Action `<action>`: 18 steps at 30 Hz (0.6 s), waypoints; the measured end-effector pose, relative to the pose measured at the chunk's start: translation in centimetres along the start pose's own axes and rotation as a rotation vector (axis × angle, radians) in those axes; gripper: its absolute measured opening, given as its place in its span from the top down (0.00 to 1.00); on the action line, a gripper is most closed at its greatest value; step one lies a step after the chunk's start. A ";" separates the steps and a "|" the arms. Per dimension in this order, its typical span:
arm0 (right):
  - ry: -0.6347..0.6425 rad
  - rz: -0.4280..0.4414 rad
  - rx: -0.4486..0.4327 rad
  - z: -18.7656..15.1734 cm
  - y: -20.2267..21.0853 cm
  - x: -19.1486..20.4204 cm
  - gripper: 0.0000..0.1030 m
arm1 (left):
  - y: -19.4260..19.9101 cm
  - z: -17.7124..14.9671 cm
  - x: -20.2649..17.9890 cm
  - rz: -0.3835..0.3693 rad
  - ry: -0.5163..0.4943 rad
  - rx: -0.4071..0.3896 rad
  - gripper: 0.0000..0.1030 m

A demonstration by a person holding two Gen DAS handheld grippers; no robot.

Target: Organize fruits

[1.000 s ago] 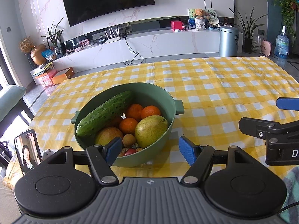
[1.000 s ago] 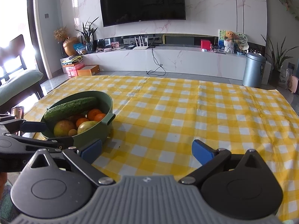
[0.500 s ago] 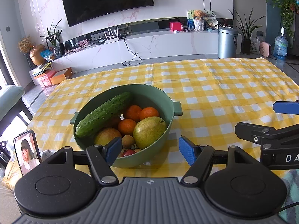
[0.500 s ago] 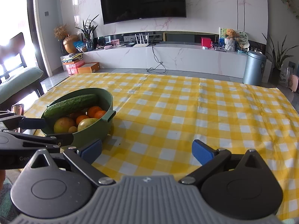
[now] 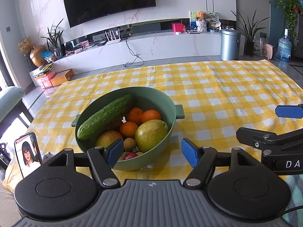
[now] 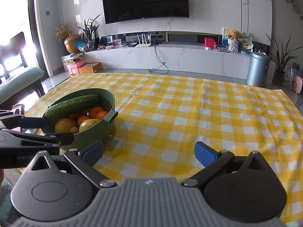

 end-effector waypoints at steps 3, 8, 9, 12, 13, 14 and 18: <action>0.000 -0.001 0.001 0.0 0.0 0.0 0.04 | 0.1 0.1 0.0 -0.004 0.003 -0.001 0.20; 0.001 -0.001 0.002 -0.1 0.0 0.0 0.04 | 0.1 0.1 0.0 -0.003 0.003 0.000 0.20; 0.001 0.000 0.002 -0.2 -0.1 0.1 0.04 | 0.1 0.1 0.0 -0.004 0.003 0.000 0.20; 0.001 -0.001 0.002 -0.2 0.0 0.1 0.04 | 0.1 0.1 0.1 -0.004 0.003 -0.001 0.20; 0.001 -0.001 0.002 -0.1 -0.1 0.1 0.04 | 0.1 0.1 0.1 -0.005 0.003 -0.001 0.20; 0.001 -0.001 0.002 -0.2 0.0 0.1 0.04 | 0.1 0.2 0.0 -0.005 0.004 -0.002 0.20; 0.001 -0.001 0.002 -0.3 -0.1 0.2 0.04 | 0.1 0.1 0.0 -0.005 0.003 -0.003 0.20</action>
Point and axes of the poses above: each gripper's, at about its wrist camera, not at the fingertips, and y roughly against the way its jaws point, x to its left, z to its top, the point moved 5 cm from there along -y, roughly the way its jaws point, and after that the axes turned 9 degrees about y, right-handed, at the moved point
